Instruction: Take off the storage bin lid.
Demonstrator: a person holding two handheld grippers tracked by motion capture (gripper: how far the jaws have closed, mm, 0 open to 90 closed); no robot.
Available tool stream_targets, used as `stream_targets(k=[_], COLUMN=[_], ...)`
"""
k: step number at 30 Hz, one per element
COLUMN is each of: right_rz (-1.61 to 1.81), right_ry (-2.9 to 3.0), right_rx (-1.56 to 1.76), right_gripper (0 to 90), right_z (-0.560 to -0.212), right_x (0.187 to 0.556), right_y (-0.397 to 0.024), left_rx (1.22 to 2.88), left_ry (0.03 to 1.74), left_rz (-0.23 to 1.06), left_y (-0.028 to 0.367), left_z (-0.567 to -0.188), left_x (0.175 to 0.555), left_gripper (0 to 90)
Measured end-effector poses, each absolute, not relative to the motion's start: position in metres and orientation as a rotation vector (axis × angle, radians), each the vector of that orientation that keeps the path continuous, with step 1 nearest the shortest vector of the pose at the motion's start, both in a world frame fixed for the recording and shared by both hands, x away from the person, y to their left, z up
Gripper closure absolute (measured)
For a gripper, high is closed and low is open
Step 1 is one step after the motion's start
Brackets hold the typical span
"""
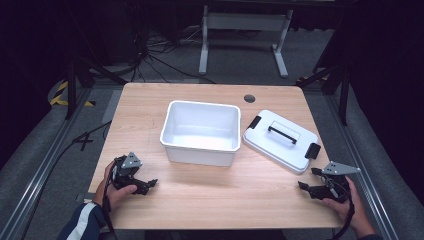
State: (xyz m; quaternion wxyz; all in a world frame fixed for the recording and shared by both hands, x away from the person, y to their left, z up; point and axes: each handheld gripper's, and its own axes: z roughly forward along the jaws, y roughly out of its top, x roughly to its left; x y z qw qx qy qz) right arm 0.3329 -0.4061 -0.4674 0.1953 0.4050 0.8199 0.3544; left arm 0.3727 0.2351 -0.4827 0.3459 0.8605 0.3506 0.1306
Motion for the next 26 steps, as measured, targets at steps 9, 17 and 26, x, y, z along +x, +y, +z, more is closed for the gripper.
stream_targets(k=[9,17,26], right_rz=[0.996,0.996,0.993], right_ry=[2.294,2.294,2.292], right_rx=[1.137,1.137,1.138], right_gripper=[18.6,18.6,17.7], right_z=[-0.4676,-0.4676,-0.4678], right_x=[0.333,0.333,0.3333], right_y=[-0.4059,-0.4059,-0.4059], left_rx=[2.234,2.235,2.236], left_ry=[0.91,0.908,0.909], left_rz=[0.334,0.331,0.333], left_y=[0.2351,0.235,0.2349], left_z=[-0.4827,-0.4828,-0.4827], left_x=[0.3728,0.373,0.3731], left_gripper=[0.2,0.2,0.1])
